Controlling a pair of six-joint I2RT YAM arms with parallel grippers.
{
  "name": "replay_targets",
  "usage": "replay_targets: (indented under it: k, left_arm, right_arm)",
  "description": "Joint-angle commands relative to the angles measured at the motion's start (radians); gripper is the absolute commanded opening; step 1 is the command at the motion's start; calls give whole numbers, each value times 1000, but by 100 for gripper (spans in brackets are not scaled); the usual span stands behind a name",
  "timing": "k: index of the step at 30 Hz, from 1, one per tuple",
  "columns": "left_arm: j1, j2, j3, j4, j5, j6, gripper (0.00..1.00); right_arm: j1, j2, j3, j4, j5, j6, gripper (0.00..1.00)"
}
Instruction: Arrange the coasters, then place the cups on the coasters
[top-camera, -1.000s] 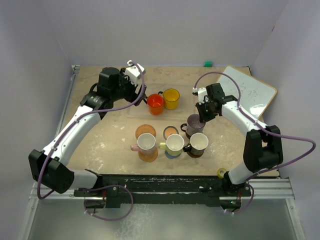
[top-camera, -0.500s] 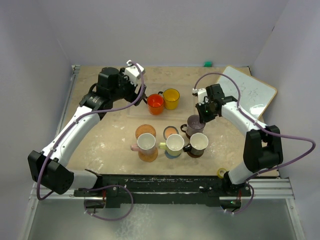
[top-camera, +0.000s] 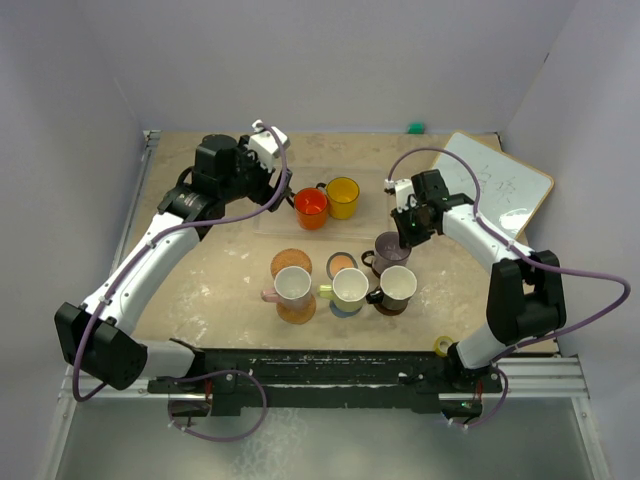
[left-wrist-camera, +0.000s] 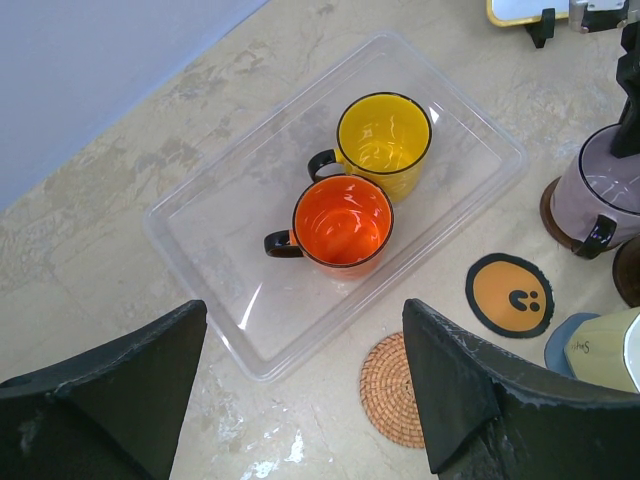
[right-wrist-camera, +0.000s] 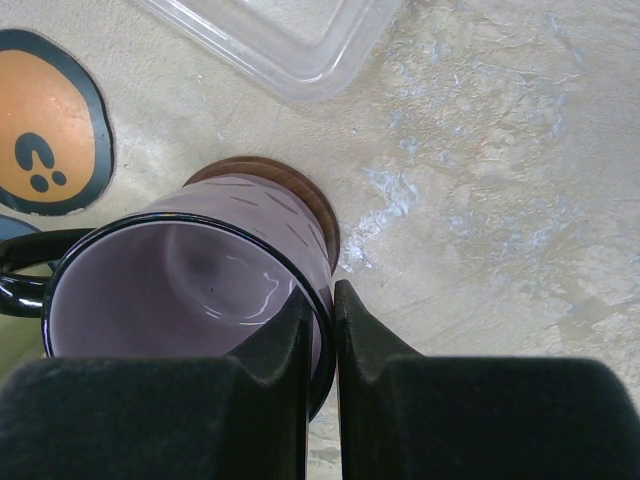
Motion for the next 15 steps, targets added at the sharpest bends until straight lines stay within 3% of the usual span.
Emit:
replay_targets:
  k: [1, 15]
  left_arm:
    - [7, -32, -13, 58, 15, -7, 77]
    - [8, -35, -17, 58, 20, -7, 77]
  right_arm:
    - [6, -26, 1, 28, -24, -9, 0]
    - [9, -16, -5, 37, -24, -14, 0]
